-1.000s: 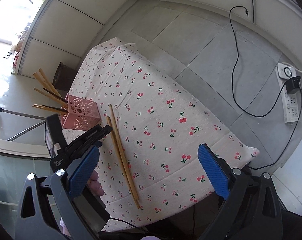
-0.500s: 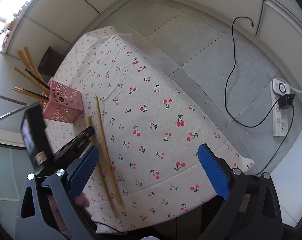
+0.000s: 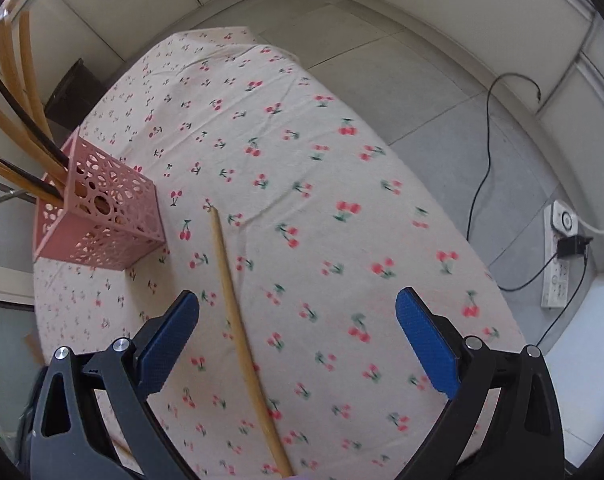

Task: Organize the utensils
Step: 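Grasp the last light chopstick with the right gripper while the left gripper holds its own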

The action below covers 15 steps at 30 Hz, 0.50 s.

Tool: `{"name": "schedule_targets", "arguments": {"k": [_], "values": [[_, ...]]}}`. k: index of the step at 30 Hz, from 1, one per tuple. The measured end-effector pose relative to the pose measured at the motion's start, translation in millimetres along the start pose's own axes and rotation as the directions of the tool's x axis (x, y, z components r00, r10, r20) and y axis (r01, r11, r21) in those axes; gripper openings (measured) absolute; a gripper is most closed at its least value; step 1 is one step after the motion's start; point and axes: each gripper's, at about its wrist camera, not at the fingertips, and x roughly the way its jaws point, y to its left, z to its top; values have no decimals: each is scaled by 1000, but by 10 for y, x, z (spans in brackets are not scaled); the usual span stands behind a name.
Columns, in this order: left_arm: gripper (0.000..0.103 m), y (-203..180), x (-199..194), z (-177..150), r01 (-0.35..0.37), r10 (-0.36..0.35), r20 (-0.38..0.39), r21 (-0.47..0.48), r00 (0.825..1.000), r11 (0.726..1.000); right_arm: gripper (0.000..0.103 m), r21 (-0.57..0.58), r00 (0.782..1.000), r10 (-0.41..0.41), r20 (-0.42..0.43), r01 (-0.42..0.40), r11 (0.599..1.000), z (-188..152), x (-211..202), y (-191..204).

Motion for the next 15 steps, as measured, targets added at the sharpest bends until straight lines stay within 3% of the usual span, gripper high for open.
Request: {"name": "schedule_targets", "arguments": {"k": [3, 5, 6, 11, 14, 15], "values": [[6, 53, -113, 43, -2, 2, 40, -12, 999, 1000, 95, -56, 999, -52, -6, 52, 997, 62, 201, 223], [6, 108, -188, 64, 4, -3, 58, -22, 998, 1000, 90, -94, 997, -77, -15, 75, 993, 75, 326, 343], [6, 106, -170, 79, 3, -2, 63, -24, 998, 1000, 82, -118, 996, -84, -24, 81, 990, 77, 386, 403], [7, 191, -192, 119, 17, -14, 61, -48, 998, 999, 74, -218, 992, -127, 10, 126, 968, 85, 477, 654], [7, 205, -182, 117, 17, -13, 57, -54, 998, 998, 58, -268, 993, -116, 38, 122, 956, 63, 453, 738], [7, 201, -182, 116, 15, -12, 57, -55, 998, 998, 45, -286, 993, -106, 44, 115, 951, 55, 443, 770]]}}
